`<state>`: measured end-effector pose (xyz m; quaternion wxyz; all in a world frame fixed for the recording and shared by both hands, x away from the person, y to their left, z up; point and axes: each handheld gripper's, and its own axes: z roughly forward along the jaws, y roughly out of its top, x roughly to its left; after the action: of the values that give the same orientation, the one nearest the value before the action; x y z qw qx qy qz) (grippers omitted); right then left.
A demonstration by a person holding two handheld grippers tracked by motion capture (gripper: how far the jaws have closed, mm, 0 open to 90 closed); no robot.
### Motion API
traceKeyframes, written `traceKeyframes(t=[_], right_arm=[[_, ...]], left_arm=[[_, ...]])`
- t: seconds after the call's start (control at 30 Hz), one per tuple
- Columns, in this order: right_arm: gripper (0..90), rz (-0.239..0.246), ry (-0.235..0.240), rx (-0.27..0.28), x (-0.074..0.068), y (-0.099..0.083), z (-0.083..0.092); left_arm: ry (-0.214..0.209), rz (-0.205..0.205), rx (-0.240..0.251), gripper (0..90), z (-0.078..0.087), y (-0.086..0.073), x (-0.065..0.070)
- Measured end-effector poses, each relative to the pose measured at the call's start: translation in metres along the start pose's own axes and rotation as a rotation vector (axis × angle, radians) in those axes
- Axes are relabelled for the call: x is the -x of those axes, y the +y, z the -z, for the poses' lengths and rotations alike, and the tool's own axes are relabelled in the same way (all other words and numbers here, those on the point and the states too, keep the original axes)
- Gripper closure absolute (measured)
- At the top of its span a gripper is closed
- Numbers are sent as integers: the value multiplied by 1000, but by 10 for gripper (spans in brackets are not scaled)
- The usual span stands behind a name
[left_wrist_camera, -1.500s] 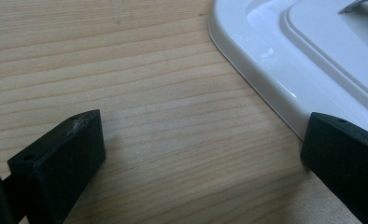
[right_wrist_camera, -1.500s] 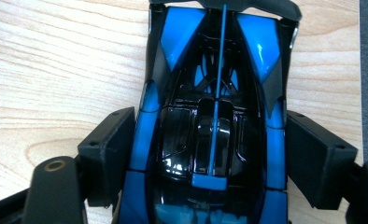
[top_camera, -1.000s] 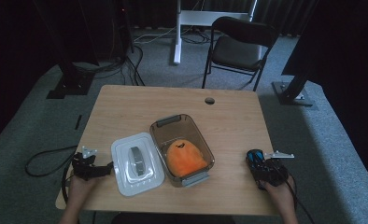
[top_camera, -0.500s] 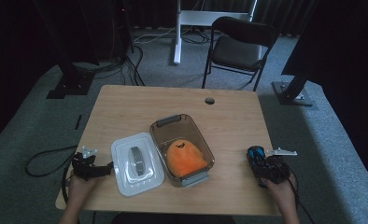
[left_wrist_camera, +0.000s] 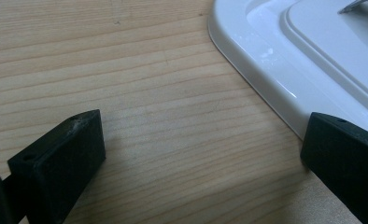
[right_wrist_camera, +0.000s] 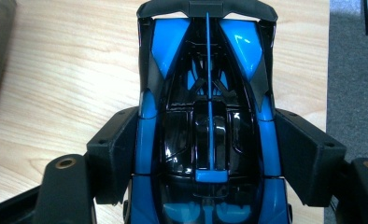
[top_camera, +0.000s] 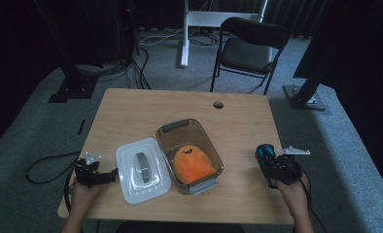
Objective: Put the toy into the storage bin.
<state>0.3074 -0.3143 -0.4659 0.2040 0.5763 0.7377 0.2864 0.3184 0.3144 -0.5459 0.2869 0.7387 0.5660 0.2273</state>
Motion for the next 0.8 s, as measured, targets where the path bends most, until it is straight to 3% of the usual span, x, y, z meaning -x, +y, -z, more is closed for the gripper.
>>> traceKeyframes(t=[0.8], right_arm=[[269, 70, 58, 44, -29, 40, 6]], left_arm=[[0, 0, 0, 2, 0, 0, 0]])
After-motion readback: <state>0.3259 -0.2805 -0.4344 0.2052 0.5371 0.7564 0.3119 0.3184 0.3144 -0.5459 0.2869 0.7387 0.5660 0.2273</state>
